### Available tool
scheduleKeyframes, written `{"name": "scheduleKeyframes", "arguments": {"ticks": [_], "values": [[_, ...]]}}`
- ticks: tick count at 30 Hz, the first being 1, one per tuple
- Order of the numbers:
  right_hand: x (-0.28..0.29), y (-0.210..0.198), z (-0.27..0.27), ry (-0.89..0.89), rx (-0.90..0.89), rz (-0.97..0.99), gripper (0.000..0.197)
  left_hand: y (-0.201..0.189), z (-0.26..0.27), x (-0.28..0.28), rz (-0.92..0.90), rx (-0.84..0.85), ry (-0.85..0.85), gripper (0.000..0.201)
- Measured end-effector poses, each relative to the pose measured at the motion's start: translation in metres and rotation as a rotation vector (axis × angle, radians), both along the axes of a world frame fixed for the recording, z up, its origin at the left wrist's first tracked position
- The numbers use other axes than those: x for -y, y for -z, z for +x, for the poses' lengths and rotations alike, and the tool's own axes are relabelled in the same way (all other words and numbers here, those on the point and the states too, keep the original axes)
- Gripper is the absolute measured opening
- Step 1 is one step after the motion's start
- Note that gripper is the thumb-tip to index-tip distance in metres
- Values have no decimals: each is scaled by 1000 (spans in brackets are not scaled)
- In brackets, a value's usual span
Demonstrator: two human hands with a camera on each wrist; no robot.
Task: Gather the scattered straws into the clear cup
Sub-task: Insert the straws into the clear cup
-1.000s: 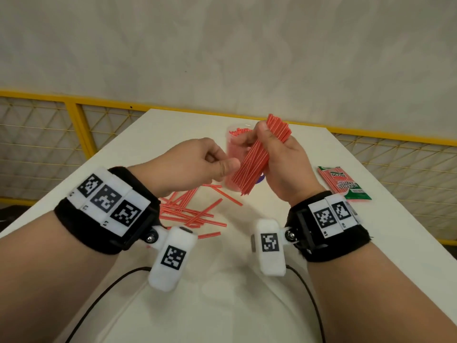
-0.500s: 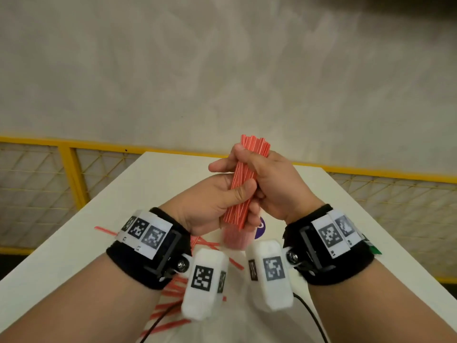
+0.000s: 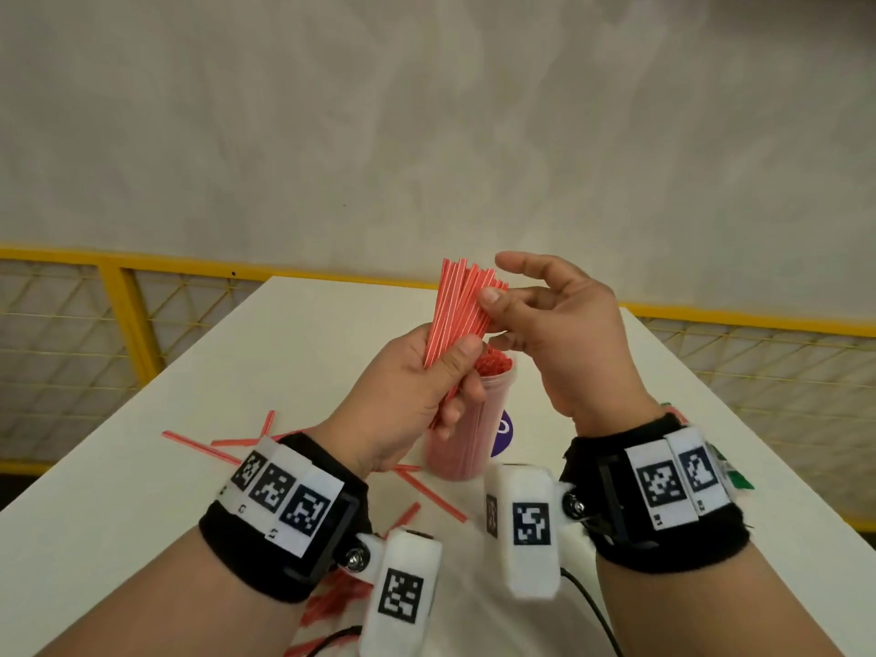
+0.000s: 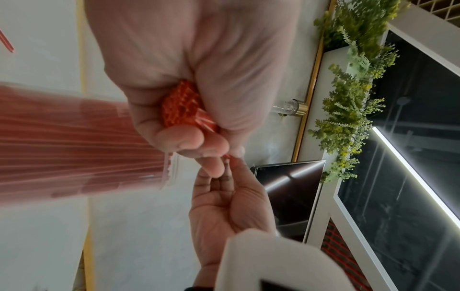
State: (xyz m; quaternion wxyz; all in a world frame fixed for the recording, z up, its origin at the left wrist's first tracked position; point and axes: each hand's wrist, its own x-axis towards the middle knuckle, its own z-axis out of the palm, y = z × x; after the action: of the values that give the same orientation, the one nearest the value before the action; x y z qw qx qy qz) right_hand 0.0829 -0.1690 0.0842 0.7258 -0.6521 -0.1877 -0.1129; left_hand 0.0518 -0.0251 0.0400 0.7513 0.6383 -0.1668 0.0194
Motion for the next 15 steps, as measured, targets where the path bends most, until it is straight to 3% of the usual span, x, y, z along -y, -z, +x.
{"name": "scheduleKeyframes", "arguments": {"ticks": [9,15], "values": [[0,5,3,-8,-82,54,16,1,4,-1,98,-5,-145,26],[10,-1,8,159,3,261,14,-3,7,-7,167,38,-399,17]]}}
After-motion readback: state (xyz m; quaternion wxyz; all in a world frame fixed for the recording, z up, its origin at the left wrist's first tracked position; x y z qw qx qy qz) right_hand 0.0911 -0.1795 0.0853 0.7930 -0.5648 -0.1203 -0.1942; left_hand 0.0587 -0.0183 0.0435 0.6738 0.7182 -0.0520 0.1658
